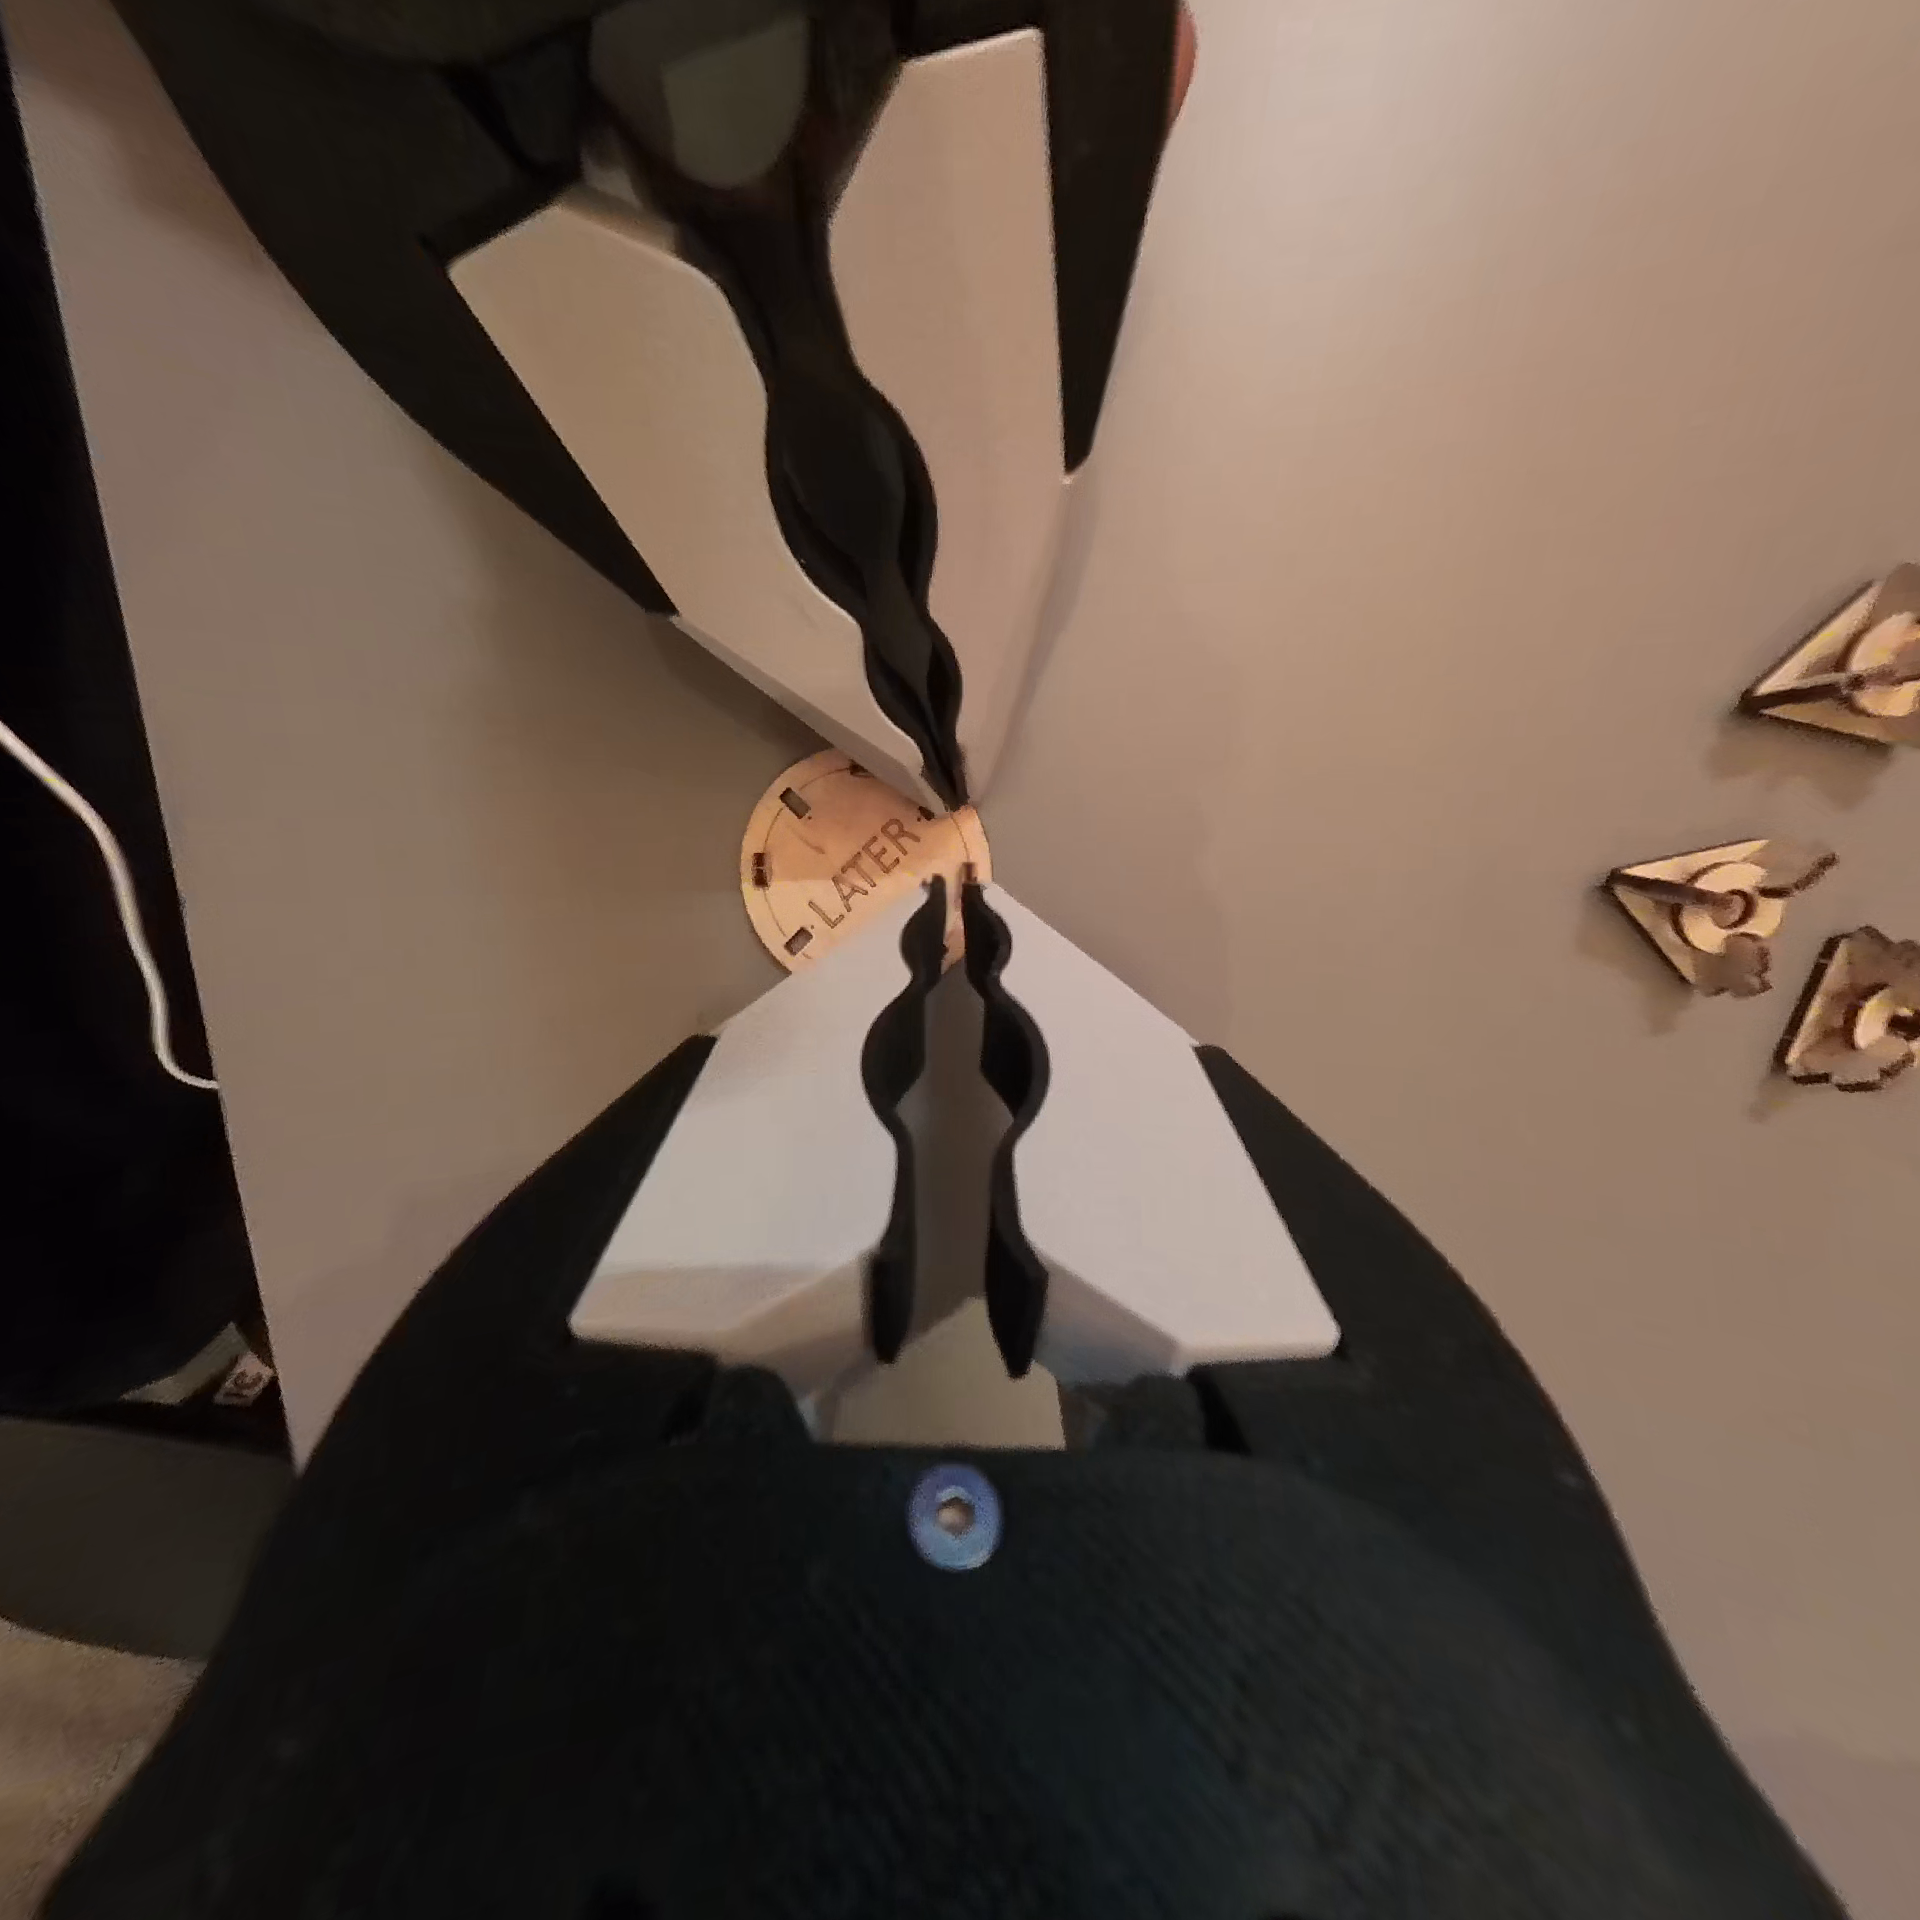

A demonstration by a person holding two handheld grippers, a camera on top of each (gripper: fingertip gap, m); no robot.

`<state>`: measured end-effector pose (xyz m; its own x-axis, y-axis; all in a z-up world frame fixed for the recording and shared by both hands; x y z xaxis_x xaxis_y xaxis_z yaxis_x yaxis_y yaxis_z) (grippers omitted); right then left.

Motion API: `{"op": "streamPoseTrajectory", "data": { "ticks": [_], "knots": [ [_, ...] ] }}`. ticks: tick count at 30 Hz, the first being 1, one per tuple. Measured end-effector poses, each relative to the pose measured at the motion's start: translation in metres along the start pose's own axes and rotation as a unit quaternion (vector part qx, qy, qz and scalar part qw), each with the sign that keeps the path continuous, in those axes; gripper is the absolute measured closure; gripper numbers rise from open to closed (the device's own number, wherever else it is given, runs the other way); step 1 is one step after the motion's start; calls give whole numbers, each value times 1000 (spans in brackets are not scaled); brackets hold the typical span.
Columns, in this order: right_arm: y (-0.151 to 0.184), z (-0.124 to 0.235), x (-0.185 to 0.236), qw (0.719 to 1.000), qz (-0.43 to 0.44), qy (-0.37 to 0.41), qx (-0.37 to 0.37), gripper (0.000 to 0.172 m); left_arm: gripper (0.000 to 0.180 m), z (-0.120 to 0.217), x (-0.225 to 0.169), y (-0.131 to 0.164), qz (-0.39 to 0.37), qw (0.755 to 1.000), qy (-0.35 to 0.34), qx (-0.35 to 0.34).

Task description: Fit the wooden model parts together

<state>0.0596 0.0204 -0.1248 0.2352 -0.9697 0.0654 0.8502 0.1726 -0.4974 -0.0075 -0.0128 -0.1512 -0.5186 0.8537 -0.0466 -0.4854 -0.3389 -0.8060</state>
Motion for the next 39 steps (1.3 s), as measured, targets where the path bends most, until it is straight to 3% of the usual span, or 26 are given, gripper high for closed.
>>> {"op": "streamPoseTrajectory", "data": {
  "ticks": [9, 39],
  "knots": [
    [-1, -9, -2, 999, 32, 3, 40, 169, 179, 0, 0, 0, -1, 1000, -1, -1],
    [-1, -11, -4, 999, 11, -9, 31, 170, 178, 1, 0, 0, 10, 1000, 3, 0]
  ]
}}
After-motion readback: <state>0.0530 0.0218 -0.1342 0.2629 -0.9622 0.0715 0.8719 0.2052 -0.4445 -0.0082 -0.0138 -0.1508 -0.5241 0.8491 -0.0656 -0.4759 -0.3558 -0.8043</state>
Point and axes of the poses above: each gripper's, where its closed fingertips meet, z back along the fingers, y out of its underside, x = y × z across the jaws, the point moved 6 cm from there along z, back along the fingers, and after that the axes turned 8 degrees about -x, right-handed, at the moved point
